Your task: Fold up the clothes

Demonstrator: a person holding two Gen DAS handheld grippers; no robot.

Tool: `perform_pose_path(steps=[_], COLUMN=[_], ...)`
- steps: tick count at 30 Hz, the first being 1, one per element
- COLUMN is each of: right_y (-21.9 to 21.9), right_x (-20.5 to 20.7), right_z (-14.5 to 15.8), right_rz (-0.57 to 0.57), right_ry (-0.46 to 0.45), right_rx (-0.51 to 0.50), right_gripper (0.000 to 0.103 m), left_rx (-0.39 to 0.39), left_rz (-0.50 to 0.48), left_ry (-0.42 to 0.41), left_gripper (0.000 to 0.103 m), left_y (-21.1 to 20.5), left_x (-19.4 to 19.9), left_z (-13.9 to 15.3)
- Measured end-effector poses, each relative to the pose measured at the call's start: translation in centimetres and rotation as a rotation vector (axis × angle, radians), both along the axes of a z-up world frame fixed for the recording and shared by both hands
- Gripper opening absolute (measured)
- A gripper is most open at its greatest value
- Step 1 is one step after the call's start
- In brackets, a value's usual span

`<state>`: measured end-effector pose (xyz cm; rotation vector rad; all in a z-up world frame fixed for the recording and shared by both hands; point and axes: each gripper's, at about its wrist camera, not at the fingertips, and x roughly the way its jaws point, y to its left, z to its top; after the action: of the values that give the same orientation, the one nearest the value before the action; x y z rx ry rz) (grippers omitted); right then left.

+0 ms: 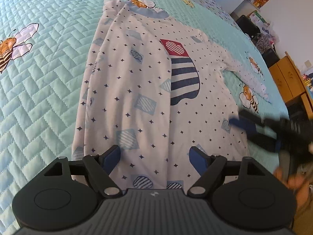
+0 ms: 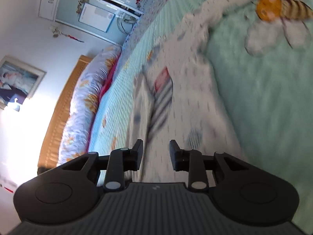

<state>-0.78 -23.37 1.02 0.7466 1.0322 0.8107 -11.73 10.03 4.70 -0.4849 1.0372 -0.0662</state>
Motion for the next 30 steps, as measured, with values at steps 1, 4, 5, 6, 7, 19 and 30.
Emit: perform_pose_path(steps=[1, 4, 5, 6, 7, 19, 30], right_y=[0.3, 1.8, 2.2, 2.6, 2.5, -2.9, -5.6], right_x=[1.2, 4.0, 4.7, 5.3, 5.9, 12.7, 13.6], right_z=[0.0, 0.5, 0.7, 0.9, 0.9, -2.8, -1.1], right_rz=[-0.007, -0.028, -0.044, -0.061, -0.103, -0.176, -0.065], right_ry=[-0.002, -0.045, -0.060, -0.075, -0.069, 0.065, 0.025], right_rx=[-0.002, -0.077, -0.118, -0.159, -0.207, 0.055, 0.046], right_gripper=[0.032, 0.033, 0.033, 0.034, 0.034, 0.042, 0.062], left_rx=[0.000, 0.004, 0.009, 0.014, 0.017, 0.172, 0.364], left_rz=[-0.001, -0.007, -0.010, -0.012, -0.011, -0.354, -0.381], left_ry=[0.001, 0.010, 0.016, 0.023, 0.028, -0.147, -0.118], left_gripper=[0.083, 0.086, 0.086, 0.086, 0.086, 0.076, 0.060], left_y=[-0.1, -0.2, -0.3, -0.4, -0.5, -13.0, -20.5], left_x=[0.1, 0.3, 0.4, 0.6, 0.6, 7.6, 12.5], left_z=[0.0, 0.0, 0.0, 0.1, 0.3, 5.4, 1.7])
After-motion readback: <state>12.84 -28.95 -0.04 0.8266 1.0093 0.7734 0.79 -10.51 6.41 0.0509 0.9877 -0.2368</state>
